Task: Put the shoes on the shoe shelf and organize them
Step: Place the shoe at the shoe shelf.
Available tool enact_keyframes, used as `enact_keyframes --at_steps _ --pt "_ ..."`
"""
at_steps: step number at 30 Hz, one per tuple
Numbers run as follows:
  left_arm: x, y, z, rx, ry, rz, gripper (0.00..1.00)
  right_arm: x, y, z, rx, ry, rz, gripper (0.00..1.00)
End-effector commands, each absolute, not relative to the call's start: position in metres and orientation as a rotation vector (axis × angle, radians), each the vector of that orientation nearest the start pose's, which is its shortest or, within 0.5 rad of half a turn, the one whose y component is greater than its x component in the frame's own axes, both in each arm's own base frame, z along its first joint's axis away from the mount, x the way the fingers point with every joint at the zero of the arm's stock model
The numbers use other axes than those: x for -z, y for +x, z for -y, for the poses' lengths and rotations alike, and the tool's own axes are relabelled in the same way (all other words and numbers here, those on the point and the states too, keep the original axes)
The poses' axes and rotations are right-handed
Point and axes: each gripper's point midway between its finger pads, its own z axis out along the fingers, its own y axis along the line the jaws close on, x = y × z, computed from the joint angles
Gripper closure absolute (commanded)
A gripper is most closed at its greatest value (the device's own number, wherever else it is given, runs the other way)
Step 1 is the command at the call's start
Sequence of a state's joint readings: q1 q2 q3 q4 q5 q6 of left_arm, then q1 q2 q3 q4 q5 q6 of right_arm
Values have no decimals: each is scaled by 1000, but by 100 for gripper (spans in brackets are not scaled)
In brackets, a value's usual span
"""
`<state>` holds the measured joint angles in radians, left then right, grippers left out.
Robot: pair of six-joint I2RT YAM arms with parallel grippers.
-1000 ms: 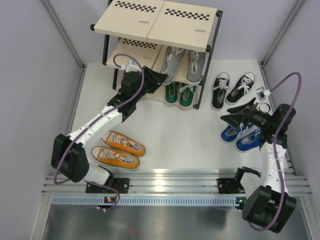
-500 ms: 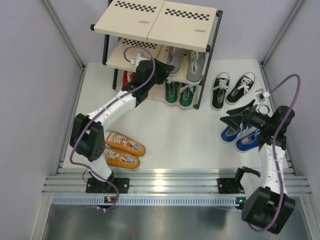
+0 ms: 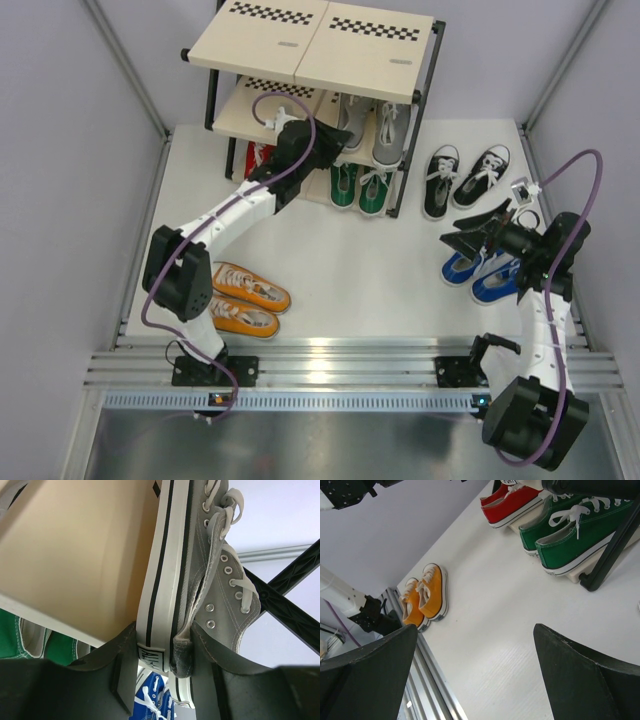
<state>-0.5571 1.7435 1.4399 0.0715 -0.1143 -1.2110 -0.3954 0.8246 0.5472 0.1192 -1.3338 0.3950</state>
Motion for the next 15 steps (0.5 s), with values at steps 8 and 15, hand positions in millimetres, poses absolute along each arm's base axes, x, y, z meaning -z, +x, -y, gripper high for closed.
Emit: enact_keyframes --at_steps 8,15 --pt "-360 438 313 1274 -669 -1649 100 -253 240 -86 -1069 -389 -1654 0" --pt "-356 429 322 1323 -692 -1671 100 -253 241 -86 -1064 -386 -1654 1"
